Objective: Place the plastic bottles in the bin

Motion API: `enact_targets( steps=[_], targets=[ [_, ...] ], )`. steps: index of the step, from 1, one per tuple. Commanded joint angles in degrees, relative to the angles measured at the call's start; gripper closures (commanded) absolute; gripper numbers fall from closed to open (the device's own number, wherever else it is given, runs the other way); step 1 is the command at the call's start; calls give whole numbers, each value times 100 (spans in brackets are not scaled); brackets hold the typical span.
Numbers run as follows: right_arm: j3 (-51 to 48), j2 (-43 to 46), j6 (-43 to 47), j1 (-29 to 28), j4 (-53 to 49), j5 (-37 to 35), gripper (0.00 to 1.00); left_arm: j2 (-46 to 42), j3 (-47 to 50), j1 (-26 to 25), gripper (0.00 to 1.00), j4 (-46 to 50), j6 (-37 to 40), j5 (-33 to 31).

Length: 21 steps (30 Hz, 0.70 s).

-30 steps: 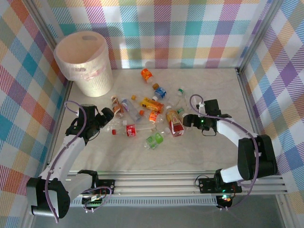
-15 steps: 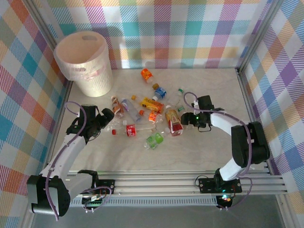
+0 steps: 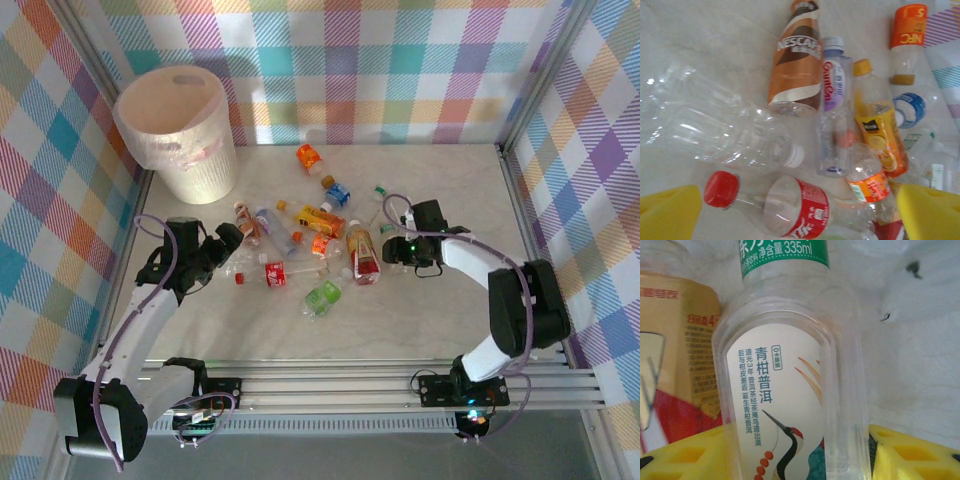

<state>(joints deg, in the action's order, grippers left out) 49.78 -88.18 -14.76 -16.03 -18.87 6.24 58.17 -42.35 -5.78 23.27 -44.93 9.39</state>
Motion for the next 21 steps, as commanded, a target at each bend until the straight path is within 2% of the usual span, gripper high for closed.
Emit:
enact_targets(
  steps=[1,6,13,18,21],
  targets=[
    [-165,589,149,-49,-125,-148,45,-59,-284,-33,0,59,281,482],
    [-441,1674,64,-110,-107,266,52,-57,-285,-181,0,-188,418,1321],
    [-1012,2987,175,-224,540,1696,54,48,-425,-975,0,-683,481,1837],
    [-907,2941,269,-380,1110,2697,55,213,-707,-1411,0,-1388,417,2270],
    [-610,2619,353,-751,1240,2747,55,465,-1028,-1720,0,-1882,489,2481]
  ],
)
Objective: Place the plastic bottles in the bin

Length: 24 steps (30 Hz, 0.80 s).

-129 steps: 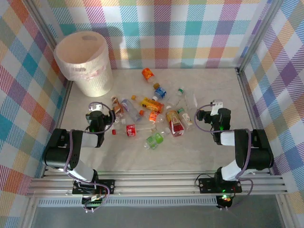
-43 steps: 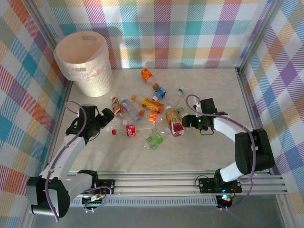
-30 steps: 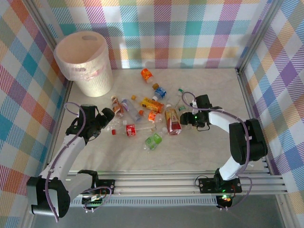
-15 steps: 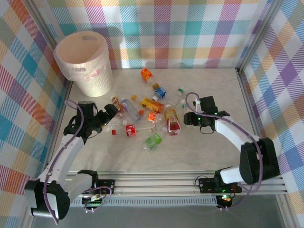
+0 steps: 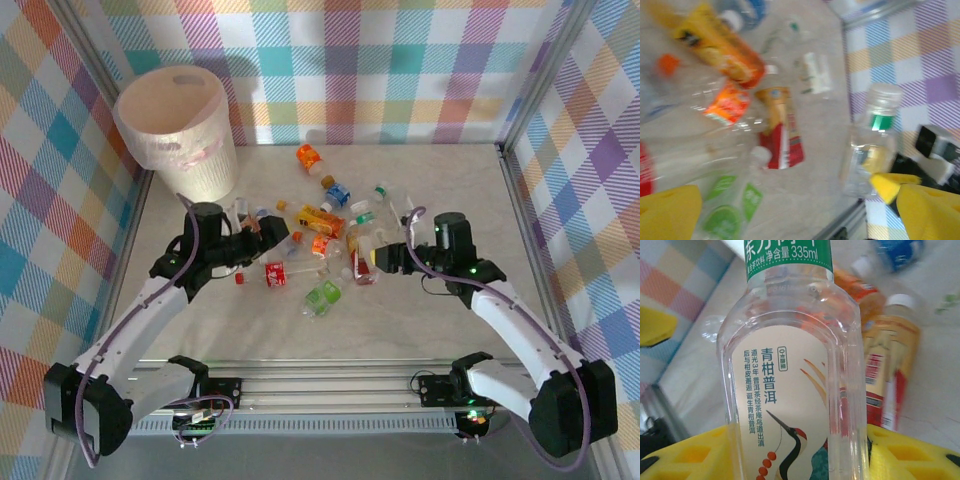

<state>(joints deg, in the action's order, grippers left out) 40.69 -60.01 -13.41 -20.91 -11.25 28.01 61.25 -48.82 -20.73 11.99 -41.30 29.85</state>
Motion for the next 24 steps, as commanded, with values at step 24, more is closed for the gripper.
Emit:
enact_targets(
  steps=[24],
  targets=[
    [656,-1191,1026,-1680,2236,-899,51,1635,-807,-1756,22,-1124,-343,-1605]
  ],
)
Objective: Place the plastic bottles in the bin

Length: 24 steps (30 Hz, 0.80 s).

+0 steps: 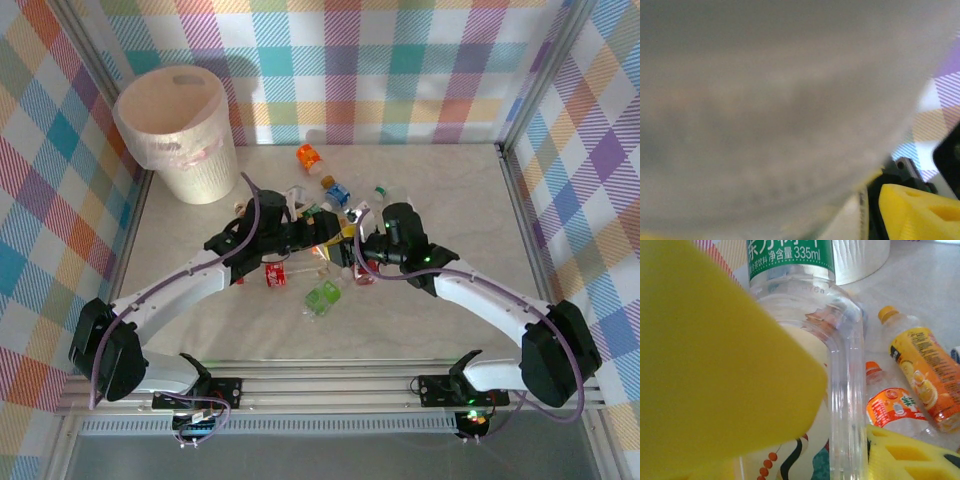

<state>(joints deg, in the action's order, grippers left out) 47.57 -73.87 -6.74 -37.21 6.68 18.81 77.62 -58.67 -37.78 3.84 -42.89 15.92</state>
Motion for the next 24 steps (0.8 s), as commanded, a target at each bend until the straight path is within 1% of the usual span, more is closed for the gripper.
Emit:
enact_targets(
  steps=[1,4,6,9,12,15,19,21,23,24],
  targets=[
    [-51,236,397,-49,426,26,51,18,216,-63,27,-400,-210,-169],
    [-131,335,455,-51,404,115,50,88,165,-103,36,-430,-109,-1],
    [-208,402,417,-49,455,245,49,71,129,-116,41,-370,-47,-100],
    [-367,524,371,-49,600,467,46,15,86,-115,45,-209,-53,-454],
    [-441,592,357,-49,595,539,41,31,15,-110,47,-240,-93,-537],
    [-433,623,391,-49,521,642,32,47,-45,-116,50,-188,-103,-767],
    [-431,726,369,-49,413,800,19,-4,-165,-111,51,78,-105,-1232],
    [-450,855,354,-49,317,703,13,-57,-259,-100,52,359,-88,-1628],
    [-485,1003,306,-49,224,459,1,-129,-323,-59,52,568,-65,-2066],
    [-503,1092,292,-48,159,320,0,-178,-373,-17,52,680,-33,-2273]
  ],
)
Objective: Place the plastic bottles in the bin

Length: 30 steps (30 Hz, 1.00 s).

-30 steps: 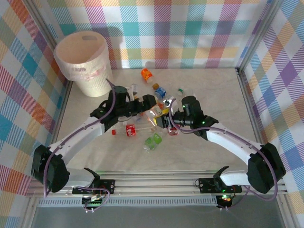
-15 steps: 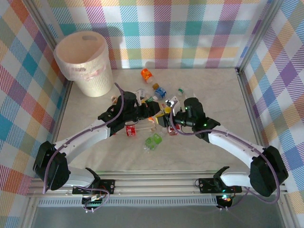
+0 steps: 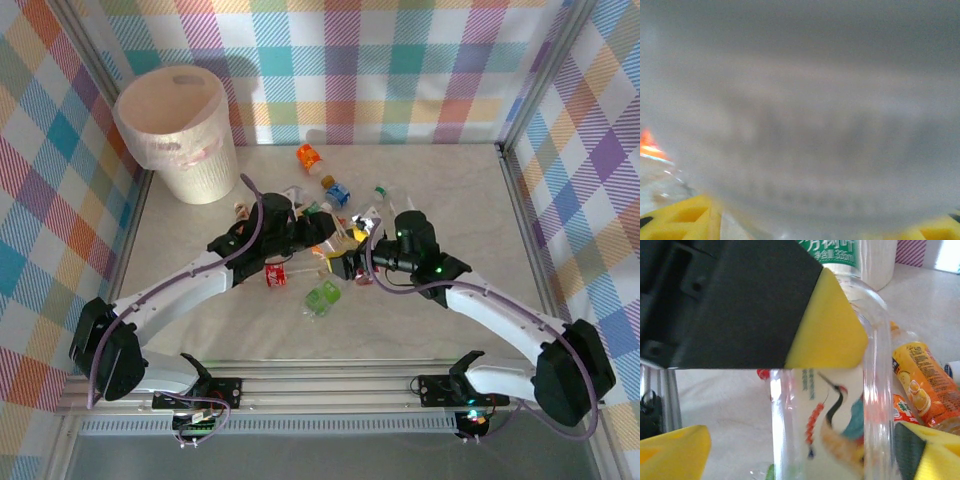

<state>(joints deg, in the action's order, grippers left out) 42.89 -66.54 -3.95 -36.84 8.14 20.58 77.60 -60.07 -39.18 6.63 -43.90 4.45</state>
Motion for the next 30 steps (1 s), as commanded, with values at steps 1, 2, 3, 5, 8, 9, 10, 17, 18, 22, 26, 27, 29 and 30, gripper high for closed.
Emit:
enact_targets(
  steps=[1,2,3,5,8,9,10,17,18,22,26,27,29,30],
  targets=[
    [-52,453,10,-87,-52,-35,0,-230,-326,172,52,529,154,-1346],
    [-66,534,-20,-86,-98,-246,0,-278,-439,226,51,661,246,-1552],
    [-75,639,-51,-82,-156,-503,0,-328,-568,305,51,817,389,-1798],
    [-116,856,-119,-87,-241,-1026,0,-351,-983,580,51,1230,561,-2154],
    [-256,1171,-184,-87,-233,-1624,0,-281,-1511,1138,52,1463,842,-2481],
    [-301,1271,-202,-86,-209,-1780,0,-266,-1639,1327,52,1429,931,-2518],
    [-341,1347,-207,-86,-199,-1895,0,-256,-1732,1506,52,1299,1063,-2519],
    [-526,1599,-696,-87,-210,-2518,0,73,-2408,2612,52,-224,1558,-2785],
    [-579,1618,-813,-87,-169,-2630,0,218,-2555,2763,52,-412,1534,-2832],
    [-732,1685,-1181,-87,-16,-2933,0,922,-3419,3285,52,-585,1347,-2900],
    [-717,1836,-1450,-87,-213,-3083,0,1708,-4257,3620,52,-589,1233,-2968],
    [-704,1884,-1483,-84,-293,-3118,0,1849,-4325,3668,52,-740,1226,-3003],
    [-697,1990,-1496,-87,-493,-3182,0,2181,-4532,3773,52,-955,1103,-3014],
    [-691,2025,-1488,-87,-569,-3221,0,2355,-4701,3827,52,-865,945,-3011]
  ],
)
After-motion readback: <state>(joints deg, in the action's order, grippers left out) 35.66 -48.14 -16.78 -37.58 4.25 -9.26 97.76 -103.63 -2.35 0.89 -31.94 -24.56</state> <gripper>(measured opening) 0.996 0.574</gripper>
